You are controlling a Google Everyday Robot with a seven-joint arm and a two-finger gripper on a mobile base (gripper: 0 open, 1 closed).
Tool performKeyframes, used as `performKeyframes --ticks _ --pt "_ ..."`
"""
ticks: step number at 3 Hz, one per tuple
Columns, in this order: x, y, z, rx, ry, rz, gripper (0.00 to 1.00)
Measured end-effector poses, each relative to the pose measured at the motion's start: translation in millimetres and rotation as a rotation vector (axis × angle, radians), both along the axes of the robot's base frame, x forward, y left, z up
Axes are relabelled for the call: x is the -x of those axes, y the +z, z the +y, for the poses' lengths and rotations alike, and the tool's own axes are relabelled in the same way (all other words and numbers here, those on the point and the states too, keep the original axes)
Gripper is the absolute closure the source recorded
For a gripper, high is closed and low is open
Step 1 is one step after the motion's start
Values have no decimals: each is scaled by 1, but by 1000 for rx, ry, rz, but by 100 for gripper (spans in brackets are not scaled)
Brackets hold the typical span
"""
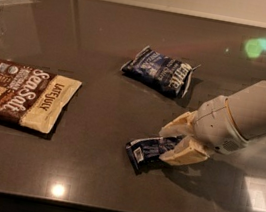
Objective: Pick rxbar blueberry
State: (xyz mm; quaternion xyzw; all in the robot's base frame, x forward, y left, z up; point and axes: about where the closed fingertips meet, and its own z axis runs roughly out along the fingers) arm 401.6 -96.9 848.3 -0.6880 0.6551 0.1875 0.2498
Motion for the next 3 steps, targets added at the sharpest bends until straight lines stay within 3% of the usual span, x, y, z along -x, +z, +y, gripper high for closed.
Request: performKeyframes --ticks 3 --pt "-36 86 22 -52 -42 -38 100"
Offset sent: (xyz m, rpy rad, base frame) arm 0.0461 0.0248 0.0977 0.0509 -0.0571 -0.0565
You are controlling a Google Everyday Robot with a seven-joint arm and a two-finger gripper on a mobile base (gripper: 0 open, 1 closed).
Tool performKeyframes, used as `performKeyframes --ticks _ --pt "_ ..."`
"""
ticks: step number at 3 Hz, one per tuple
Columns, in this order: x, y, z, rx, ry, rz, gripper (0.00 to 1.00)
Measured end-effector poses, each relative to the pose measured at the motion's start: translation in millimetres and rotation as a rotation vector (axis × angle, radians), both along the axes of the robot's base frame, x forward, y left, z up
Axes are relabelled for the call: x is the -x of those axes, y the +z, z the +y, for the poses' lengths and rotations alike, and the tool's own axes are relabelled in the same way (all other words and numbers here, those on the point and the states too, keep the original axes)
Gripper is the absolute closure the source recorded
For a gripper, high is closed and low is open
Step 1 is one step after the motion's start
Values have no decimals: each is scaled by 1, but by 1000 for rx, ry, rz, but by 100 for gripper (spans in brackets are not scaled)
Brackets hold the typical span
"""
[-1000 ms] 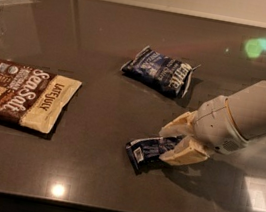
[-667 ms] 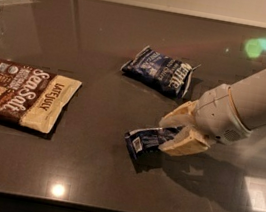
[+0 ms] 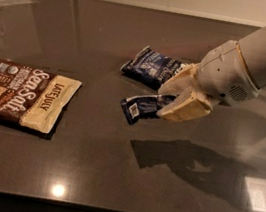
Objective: Pick rxbar blueberry
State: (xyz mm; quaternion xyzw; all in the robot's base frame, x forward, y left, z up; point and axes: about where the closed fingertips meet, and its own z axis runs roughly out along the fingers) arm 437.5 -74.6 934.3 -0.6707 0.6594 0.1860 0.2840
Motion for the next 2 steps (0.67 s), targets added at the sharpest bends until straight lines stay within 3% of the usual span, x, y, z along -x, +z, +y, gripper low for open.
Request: performKeyframes --ticks 1,2 --pt "-12 41 6 -55 -8 -13 100" --pt "-12 41 6 -55 -8 -13 100"
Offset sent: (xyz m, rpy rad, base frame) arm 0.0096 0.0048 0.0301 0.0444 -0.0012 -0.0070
